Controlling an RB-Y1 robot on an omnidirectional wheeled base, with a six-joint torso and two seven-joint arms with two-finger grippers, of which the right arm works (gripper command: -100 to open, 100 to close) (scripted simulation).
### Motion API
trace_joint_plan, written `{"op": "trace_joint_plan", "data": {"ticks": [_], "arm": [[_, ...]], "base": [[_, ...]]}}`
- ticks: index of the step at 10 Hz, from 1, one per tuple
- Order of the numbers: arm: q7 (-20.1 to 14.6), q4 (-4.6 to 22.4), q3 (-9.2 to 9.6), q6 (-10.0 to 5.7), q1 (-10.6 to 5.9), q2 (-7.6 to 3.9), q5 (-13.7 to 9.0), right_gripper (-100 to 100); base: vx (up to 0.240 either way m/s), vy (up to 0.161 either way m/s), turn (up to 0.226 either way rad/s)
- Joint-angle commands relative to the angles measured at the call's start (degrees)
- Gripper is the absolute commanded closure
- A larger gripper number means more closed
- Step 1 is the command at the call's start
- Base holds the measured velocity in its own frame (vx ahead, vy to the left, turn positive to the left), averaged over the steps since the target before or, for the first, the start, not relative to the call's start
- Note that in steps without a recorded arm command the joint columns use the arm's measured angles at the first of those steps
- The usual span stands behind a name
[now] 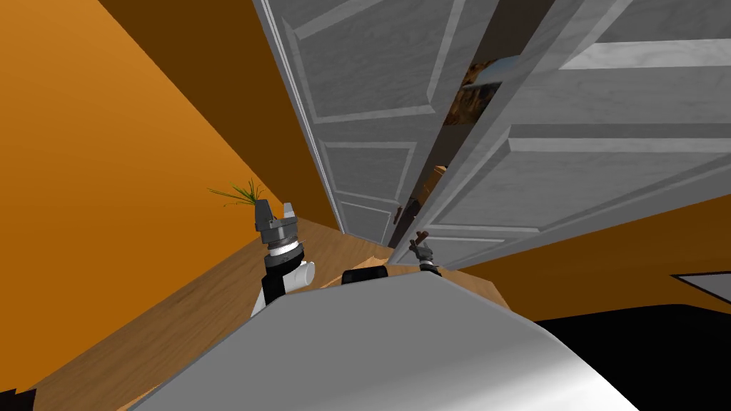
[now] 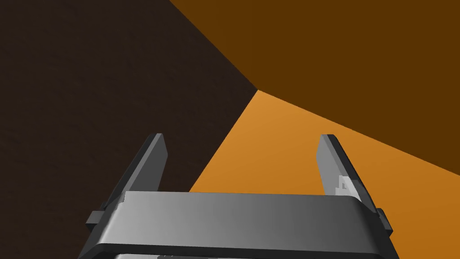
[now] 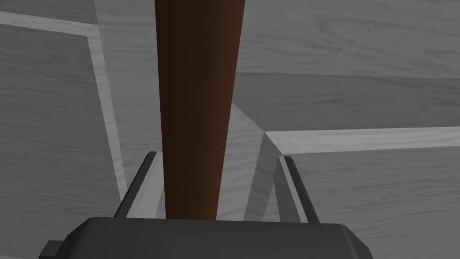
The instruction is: Pull the door open
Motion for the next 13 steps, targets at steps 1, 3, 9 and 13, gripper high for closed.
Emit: {"op": "trace_joint_plan", "data": {"ticks": [1, 3, 9, 13], "arm": [[-1.2, -0.1, 1.1, -0.49, 0.92, -1.36, 0.6, 100], [-3.1, -0.8, 3.18, -1.7, 1.01, -2.67, 1.8, 100], [-8.1, -2.8, 8.76, -4.92, 1.24, -6.18, 5.2, 100], [-9.6, -1.8, 10.38, -6.85, 2.05, -7.23, 5.8, 100]], "base": [[-0.229, -0.068, 0.175], [-0.215, -0.062, 0.194], [-0.208, -0.063, 0.174], [-0.172, -0.037, 0.124]]}}
